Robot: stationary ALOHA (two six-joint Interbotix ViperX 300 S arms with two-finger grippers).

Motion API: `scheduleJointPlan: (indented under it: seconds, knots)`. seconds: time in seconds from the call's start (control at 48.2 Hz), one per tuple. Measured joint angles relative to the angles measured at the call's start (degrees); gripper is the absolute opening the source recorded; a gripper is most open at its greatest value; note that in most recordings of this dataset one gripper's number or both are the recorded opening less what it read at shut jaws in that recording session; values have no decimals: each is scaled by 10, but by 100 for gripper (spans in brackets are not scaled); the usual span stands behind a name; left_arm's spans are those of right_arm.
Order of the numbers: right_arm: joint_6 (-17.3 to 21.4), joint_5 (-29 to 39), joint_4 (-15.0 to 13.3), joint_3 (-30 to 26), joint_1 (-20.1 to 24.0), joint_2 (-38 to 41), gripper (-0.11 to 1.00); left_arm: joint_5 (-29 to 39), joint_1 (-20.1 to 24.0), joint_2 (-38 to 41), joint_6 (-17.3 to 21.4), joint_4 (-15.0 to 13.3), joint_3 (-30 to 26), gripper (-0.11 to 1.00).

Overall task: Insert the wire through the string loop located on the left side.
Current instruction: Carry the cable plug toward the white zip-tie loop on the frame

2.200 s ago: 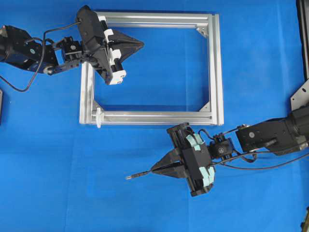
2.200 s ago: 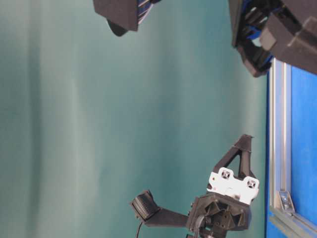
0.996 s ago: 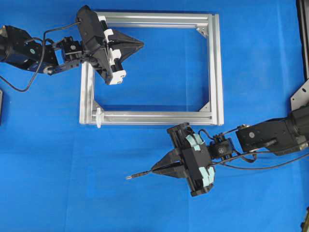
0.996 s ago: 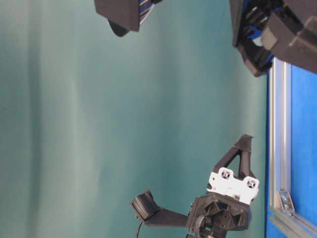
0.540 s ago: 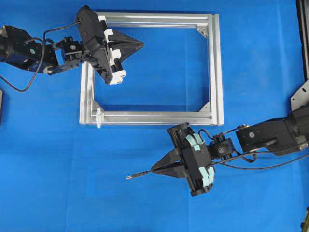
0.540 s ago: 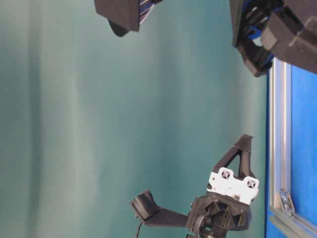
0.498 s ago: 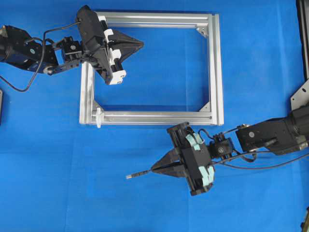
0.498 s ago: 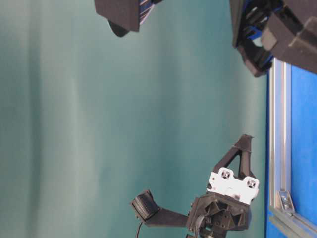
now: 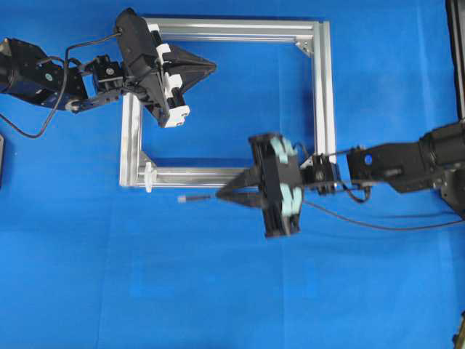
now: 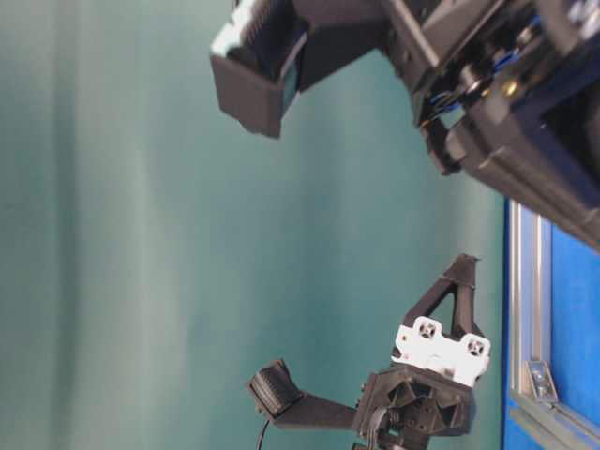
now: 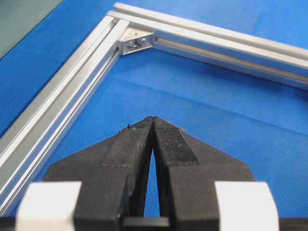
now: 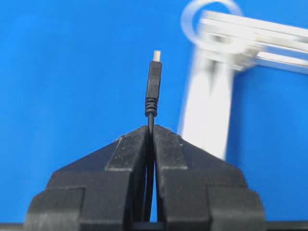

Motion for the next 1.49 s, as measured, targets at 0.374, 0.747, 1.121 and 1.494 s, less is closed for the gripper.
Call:
scheduleJointPlan:
  seconds: [0.374,0.747,1.121,1.494]
  knots:
    - [1,-1,0,5,-36,0,1,0,0,0,0,0,0,0]
    - [1,0,1,-11,-36,7,1,0,0,0,0,0,0,0]
    - [0,5,-1,-68,-36,53,1,0,0,0,0,0,0,0]
    - [0,13,-3,-81,-36,60,1,0,0,0,0,0,0,0]
